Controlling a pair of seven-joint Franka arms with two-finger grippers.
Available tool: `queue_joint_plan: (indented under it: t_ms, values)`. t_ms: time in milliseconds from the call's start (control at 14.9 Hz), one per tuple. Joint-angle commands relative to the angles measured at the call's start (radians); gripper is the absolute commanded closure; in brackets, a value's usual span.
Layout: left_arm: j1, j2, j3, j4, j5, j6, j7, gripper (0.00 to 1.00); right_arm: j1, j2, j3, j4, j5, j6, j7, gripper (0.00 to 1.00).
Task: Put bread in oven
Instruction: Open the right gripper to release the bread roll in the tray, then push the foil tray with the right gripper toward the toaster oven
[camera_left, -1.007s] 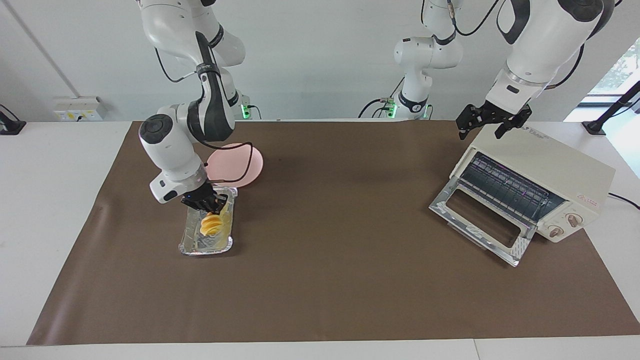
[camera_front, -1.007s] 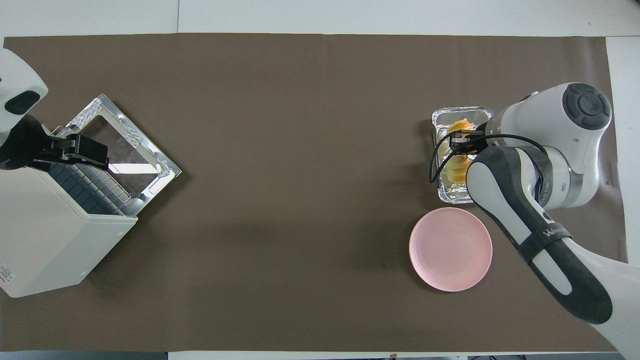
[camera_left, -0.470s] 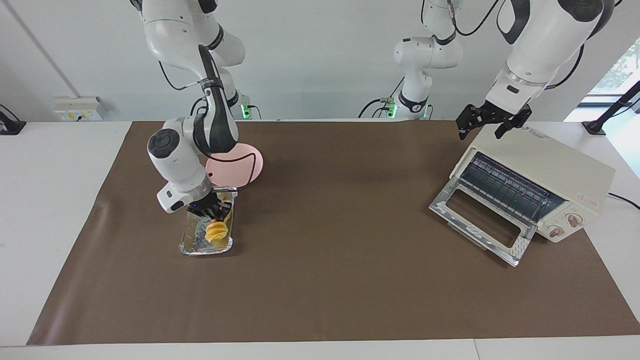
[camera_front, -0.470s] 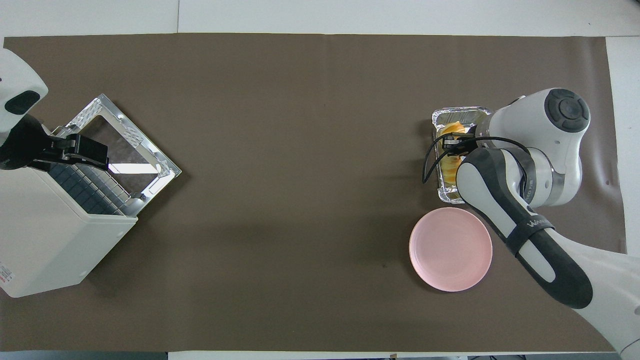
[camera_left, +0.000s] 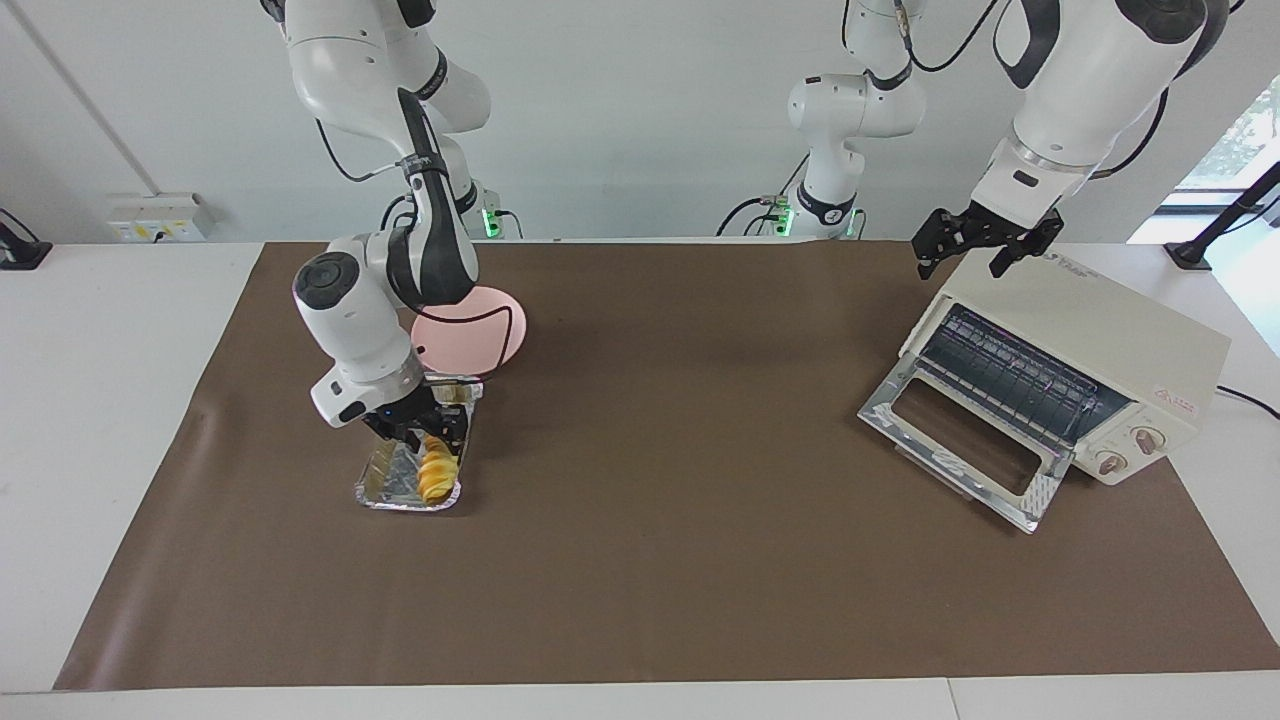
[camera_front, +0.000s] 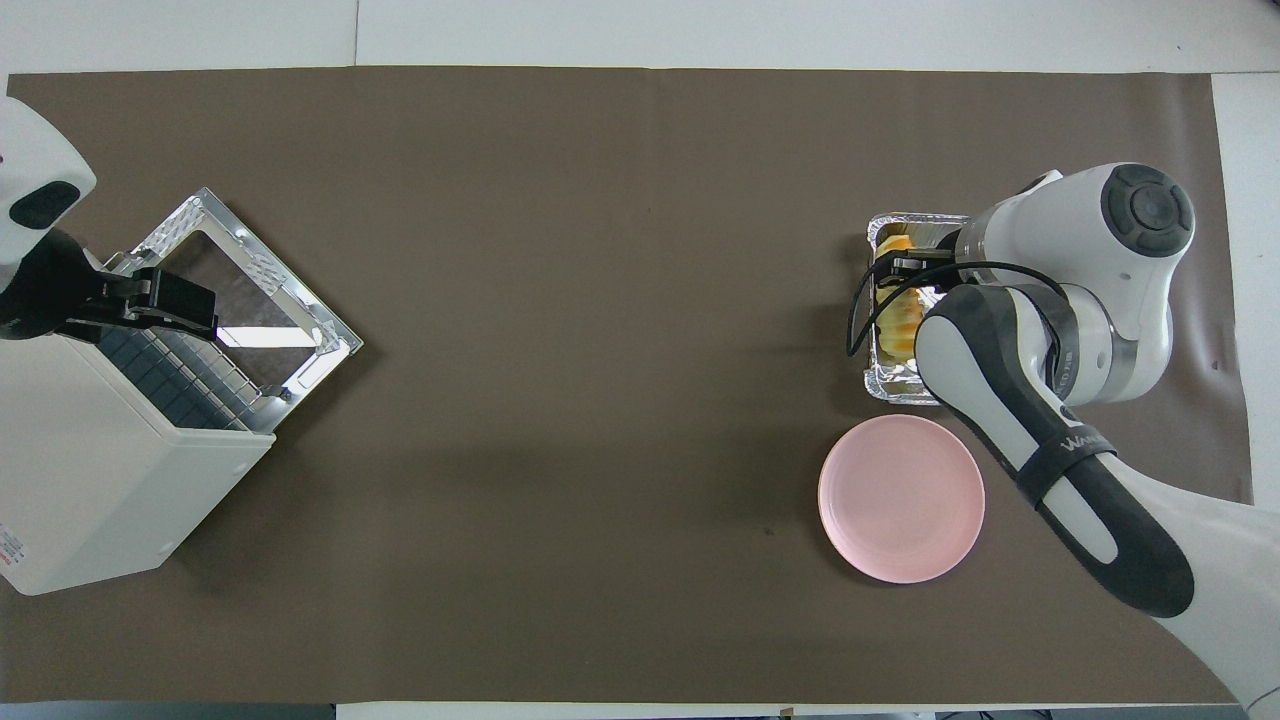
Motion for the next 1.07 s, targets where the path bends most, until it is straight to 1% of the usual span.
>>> queue_joint_plan:
  t_ms: [0, 134, 268, 470, 604, 738, 805, 872, 940, 1007]
  values:
    - [0.01, -0.01, -0.003, -0.001, -0.017, 0.005, 0.007, 0.0, -0.021, -0.002, -0.001, 0.079, -0.013, -0.098, -0.081, 0.0]
    - [0.01, -0.01, -0.003, -0.001, -0.017, 0.005, 0.007, 0.0, -0.055, -0.007, -0.007, 0.068, -0.013, -0.108, -0.125, 0.0]
    - [0.01, -0.012, -0.003, -0.001, -0.017, 0.005, 0.007, 0.0, -0.086, -0.02, -0.007, 0.033, -0.013, -0.109, -0.16, 0.0]
    - [0.01, -0.01, -0.003, -0.001, -0.017, 0.005, 0.007, 0.0, -0.132, -0.042, -0.007, -0.045, -0.013, -0.086, -0.193, 0.0]
    - [0.01, -0.01, -0.003, -0.001, -0.017, 0.005, 0.005, 0.0, -0.136, -0.053, -0.006, -0.108, -0.013, -0.039, -0.197, 0.04]
    - [0.01, -0.01, -0.003, -0.001, -0.017, 0.005, 0.007, 0.0, -0.136, -0.059, -0.007, -0.154, -0.013, 0.004, -0.2, 0.18]
    - [0.01, -0.01, -0.003, -0.001, -0.017, 0.005, 0.007, 0.0, -0.137, -0.059, -0.007, -0.16, -0.013, 0.006, -0.214, 0.27]
    - [0.01, -0.01, -0.003, -0.001, -0.017, 0.005, 0.007, 0.0, -0.14, -0.059, -0.007, -0.165, -0.013, 0.006, -0.226, 0.38]
    - [0.01, -0.01, -0.003, -0.001, -0.017, 0.005, 0.007, 0.0, -0.153, -0.059, -0.006, -0.172, -0.013, 0.009, -0.24, 0.52]
    - [0.01, -0.012, -0.003, -0.001, -0.017, 0.005, 0.007, 0.0, -0.156, -0.057, -0.006, -0.173, -0.013, 0.007, -0.259, 0.76]
